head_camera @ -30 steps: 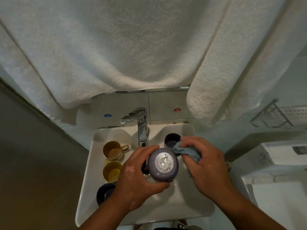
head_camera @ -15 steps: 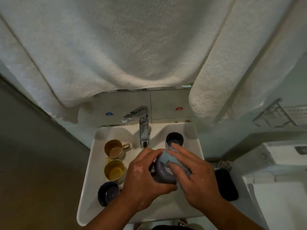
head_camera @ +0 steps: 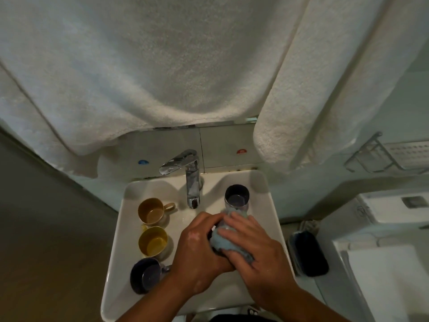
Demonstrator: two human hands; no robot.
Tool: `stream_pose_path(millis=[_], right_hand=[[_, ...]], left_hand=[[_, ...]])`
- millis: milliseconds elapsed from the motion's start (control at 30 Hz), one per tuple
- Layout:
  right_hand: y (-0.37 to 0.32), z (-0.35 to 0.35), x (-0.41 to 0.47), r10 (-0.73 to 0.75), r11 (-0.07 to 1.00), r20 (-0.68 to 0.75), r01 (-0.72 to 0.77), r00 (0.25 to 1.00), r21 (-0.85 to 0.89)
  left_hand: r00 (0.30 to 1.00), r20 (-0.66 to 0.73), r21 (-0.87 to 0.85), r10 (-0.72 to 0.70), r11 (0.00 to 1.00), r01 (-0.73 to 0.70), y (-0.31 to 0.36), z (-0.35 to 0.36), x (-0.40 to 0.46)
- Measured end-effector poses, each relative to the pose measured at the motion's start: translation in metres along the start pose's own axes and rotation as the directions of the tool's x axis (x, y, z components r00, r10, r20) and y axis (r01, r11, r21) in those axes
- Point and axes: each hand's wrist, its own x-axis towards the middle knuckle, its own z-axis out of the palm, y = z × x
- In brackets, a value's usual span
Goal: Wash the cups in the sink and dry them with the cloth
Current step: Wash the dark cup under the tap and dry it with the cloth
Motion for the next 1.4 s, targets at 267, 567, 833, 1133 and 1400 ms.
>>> stream_pose_path(millis=[267,567,833,1133,1400], right_hand=[[0.071,-0.043,0.002,0.633,0.753,-0.064,-0.595,0.771,0.281],[0.172,-0.057,0.019,0.846,0.407,0.047,-0.7,0.531,0.587],[0.22,-0.048,0.01,0.821,0.562,-0.004,-0.809,0.57,0.174],[0.231,-0.05,-0.005,0.724,0.689,0.166,-0.712,0.669,-0.133],[0.136,-0.142,-0.021,0.247,0.929,0.288,-0.311,0.925,0.2]], left_hand=[[0.976,0.076,-0.06,-0.203,0.976,0.208,-0.033,0.025,-0.016],[0.972,0.092,-0.007,-0.218,0.976,0.219,-0.027,0.056,-0.009],[0.99,0.081,0.042,-0.114,0.993,0.111,0.0,0.091,0.017],[0.993,0.066,0.089,-0.096,0.992,0.09,0.021,0.108,0.03],[0.981,0.145,-0.039,-0.131,0.99,0.138,0.047,0.102,0.049]])
